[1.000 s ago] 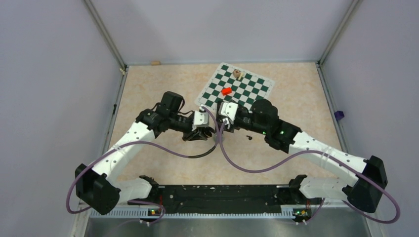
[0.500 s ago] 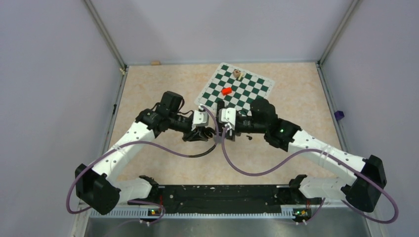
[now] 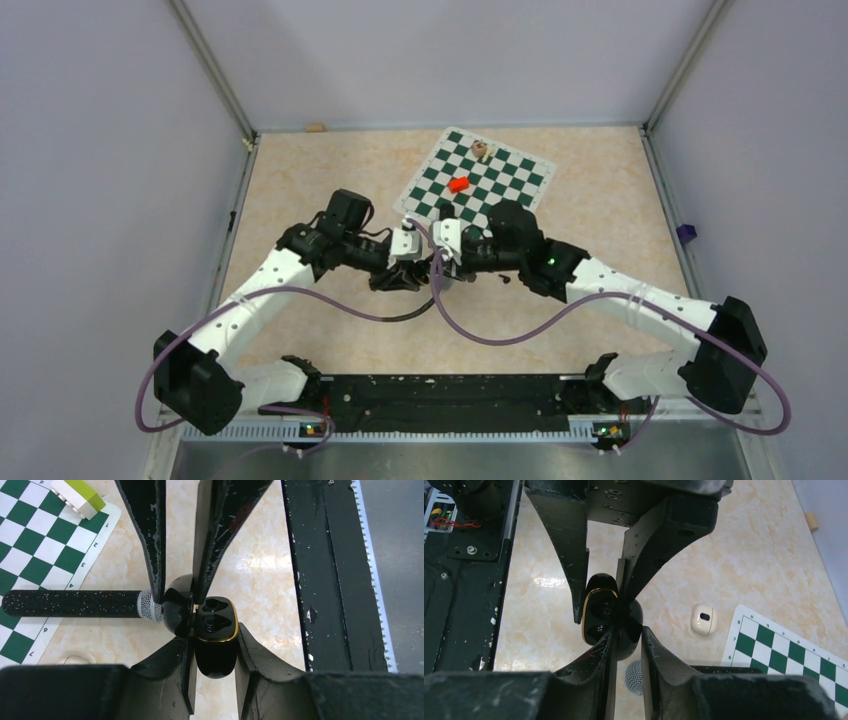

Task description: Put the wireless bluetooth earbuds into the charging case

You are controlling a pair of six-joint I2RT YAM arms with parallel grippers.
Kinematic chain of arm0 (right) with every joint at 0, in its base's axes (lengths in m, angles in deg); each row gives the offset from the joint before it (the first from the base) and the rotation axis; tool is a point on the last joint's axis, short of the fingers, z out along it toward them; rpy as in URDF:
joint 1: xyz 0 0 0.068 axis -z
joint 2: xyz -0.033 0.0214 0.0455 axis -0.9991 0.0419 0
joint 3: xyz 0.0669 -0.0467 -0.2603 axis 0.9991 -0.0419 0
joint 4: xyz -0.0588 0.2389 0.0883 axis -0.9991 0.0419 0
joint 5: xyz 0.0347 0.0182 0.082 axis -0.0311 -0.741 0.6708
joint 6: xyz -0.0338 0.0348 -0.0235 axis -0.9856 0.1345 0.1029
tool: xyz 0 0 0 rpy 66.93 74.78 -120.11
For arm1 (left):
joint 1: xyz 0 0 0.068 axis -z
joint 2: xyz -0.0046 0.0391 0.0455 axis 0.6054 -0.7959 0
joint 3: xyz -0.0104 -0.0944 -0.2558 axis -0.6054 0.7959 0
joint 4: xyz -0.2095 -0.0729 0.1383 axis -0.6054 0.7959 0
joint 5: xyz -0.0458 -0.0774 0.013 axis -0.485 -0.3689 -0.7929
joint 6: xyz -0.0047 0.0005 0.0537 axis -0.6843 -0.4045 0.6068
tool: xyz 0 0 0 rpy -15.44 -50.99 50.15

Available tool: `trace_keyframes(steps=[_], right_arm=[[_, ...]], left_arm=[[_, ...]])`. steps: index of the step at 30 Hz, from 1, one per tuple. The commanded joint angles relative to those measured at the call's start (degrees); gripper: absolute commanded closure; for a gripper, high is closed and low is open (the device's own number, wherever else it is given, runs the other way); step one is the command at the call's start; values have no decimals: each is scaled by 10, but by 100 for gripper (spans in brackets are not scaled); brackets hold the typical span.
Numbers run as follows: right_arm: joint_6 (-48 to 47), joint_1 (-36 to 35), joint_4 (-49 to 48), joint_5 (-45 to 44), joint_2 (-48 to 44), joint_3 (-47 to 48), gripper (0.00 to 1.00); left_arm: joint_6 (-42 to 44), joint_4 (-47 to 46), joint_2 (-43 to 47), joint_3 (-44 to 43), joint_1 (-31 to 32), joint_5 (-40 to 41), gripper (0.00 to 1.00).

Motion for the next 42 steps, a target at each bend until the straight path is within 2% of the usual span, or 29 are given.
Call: trace_keyframes(steps=[1,3,6,18,22,26,30,39,42], right_arm=[[-8,-21,0,15,12,41,85],[-13,-27,5,10,17,45,93],[-12,-28,6,2,18,48,100],[2,-27,-20,-71,-6,43,100],[12,-18,-32,-82,-16,38,100],[27,-4,-38,-78,-25,33,100],[30,1,-38,-73,-28,29,100],[40,1,-63,-76,-16,24,100],[40,1,-63,-76,-14,23,100]], left_arm=[[3,-26,12,3,0,-3,100],[1,-29,14,4,0,-2,98],[-7,-35,17,6,-1,2,79],[-24,-40,19,4,-6,6,32],[-28,-44,22,6,-12,5,22],[-40,-55,25,8,-21,-6,21],[-50,-60,26,7,-28,-20,31],[-55,-59,28,4,-31,-57,29],[-55,-60,28,4,-31,-65,34]])
